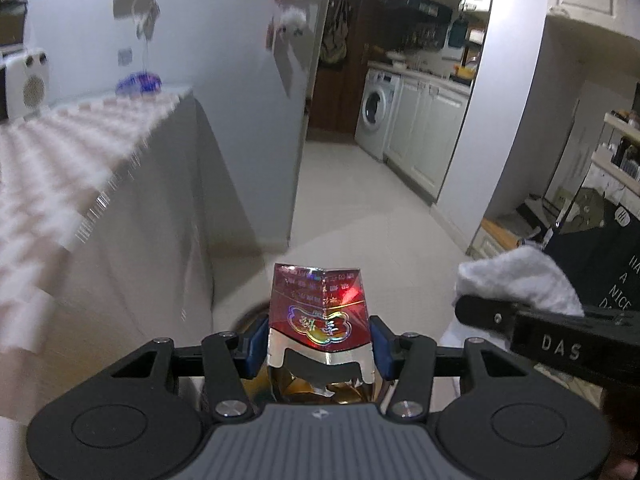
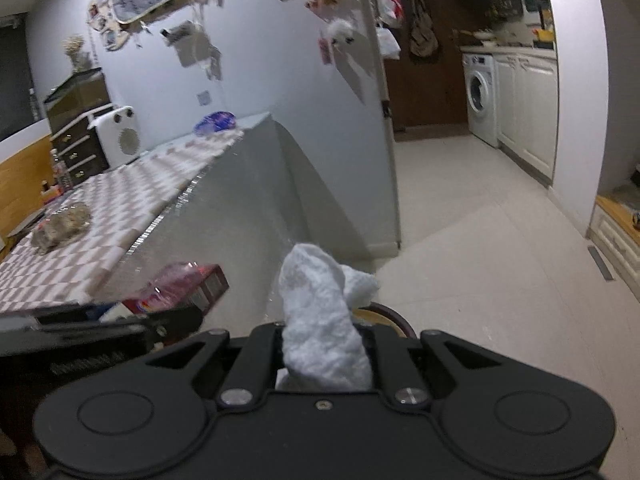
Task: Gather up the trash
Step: 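Lift the red box and white cloth and carry them to the wastebasket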
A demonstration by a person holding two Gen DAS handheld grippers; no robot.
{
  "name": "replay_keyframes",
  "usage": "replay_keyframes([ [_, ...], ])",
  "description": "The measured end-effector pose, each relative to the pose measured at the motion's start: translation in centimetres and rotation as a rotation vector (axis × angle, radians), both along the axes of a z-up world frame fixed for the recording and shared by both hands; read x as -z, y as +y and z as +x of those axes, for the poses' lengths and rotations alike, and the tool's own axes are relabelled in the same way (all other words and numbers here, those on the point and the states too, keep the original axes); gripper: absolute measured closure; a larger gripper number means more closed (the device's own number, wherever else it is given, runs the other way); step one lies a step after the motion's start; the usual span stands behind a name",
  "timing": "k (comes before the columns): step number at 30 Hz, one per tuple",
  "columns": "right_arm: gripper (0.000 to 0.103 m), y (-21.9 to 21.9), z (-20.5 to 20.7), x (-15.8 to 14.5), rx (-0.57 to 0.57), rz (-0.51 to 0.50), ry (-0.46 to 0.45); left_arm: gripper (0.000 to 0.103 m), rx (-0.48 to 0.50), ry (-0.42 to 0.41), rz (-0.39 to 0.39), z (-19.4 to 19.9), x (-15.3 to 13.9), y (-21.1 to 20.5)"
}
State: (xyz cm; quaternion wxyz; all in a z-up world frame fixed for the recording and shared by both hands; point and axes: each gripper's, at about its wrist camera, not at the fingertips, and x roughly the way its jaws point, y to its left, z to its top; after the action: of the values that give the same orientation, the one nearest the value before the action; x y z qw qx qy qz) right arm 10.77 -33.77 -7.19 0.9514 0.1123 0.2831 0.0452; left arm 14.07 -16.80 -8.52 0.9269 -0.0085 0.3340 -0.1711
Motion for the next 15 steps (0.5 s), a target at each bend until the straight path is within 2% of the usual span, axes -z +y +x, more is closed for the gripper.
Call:
replay_keyframes([
  [8, 0.092, -1.5, 3.7, 4.3, 0.013, 0.007, 0.091, 0.051, -0.046, 0.147, -0.015, 4.5, 7.1, -1.0],
  [15, 0.092, -2.2, 6.9, 9.0, 0.003, 0.024, 0.182, 0.051, -0.065, 0.237, 0.012, 8.9, 12.2, -0.4],
])
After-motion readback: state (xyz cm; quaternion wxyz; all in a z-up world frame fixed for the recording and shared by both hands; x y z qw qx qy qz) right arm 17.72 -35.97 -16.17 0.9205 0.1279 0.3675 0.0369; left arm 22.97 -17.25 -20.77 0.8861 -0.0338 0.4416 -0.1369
